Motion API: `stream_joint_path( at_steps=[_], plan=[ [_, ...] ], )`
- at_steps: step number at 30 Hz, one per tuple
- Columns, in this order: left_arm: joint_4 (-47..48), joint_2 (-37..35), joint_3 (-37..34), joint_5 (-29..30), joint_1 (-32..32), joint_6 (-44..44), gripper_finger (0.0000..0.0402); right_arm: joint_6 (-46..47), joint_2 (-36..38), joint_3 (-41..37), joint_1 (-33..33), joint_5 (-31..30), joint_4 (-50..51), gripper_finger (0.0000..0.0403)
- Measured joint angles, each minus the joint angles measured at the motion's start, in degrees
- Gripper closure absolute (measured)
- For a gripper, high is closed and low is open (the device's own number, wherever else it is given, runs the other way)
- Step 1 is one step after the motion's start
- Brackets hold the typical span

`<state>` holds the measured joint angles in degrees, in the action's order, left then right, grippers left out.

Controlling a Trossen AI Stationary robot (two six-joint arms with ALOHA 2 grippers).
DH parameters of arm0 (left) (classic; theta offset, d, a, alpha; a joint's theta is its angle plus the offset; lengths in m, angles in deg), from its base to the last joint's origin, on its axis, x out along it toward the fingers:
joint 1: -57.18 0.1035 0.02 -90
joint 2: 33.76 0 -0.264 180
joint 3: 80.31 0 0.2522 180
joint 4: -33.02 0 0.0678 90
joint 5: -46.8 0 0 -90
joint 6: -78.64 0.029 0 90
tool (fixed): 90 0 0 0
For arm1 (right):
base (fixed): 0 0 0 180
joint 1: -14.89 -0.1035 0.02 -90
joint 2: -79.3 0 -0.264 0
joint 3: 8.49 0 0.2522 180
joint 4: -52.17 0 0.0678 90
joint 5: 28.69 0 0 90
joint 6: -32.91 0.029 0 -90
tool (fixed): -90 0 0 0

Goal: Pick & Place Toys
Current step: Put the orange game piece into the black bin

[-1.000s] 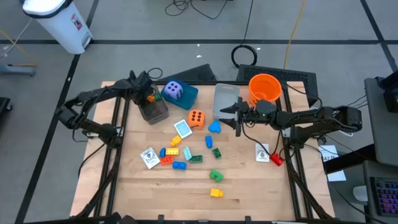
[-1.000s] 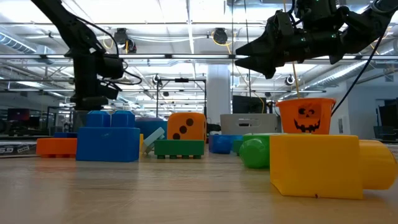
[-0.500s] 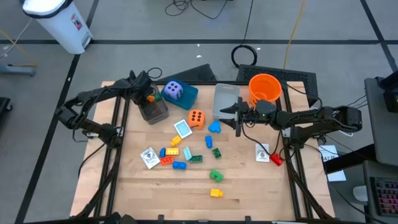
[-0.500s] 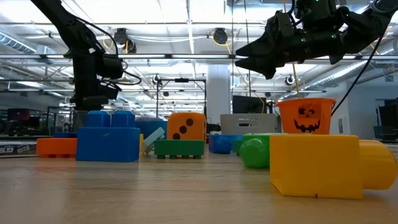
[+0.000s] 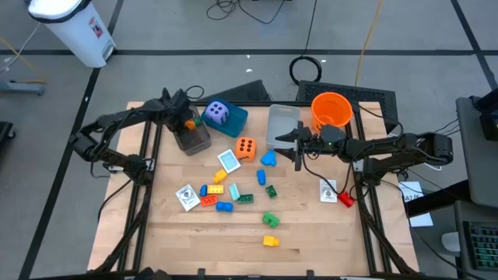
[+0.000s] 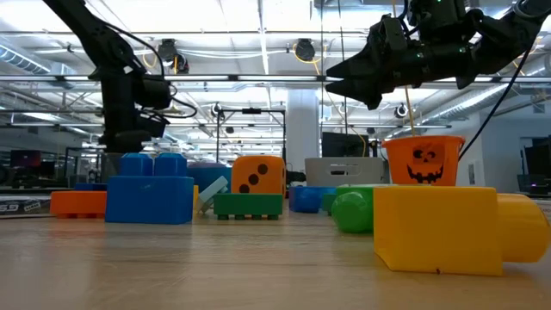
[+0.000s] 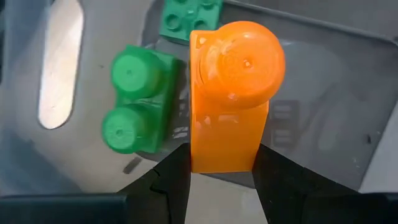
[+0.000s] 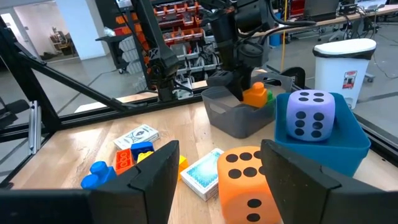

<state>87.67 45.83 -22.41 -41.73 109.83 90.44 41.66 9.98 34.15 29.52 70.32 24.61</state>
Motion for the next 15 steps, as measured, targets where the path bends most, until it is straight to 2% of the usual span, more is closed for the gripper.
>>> stream_joint_path(
  at_steps=[15],
  plan=[
    [0.51, 0.00, 0.00, 0.02, -0.71, -0.30, 0.0235, 0.00, 0.00, 0.00, 0.00, 0.00, 0.00, 0.0187]
  ],
)
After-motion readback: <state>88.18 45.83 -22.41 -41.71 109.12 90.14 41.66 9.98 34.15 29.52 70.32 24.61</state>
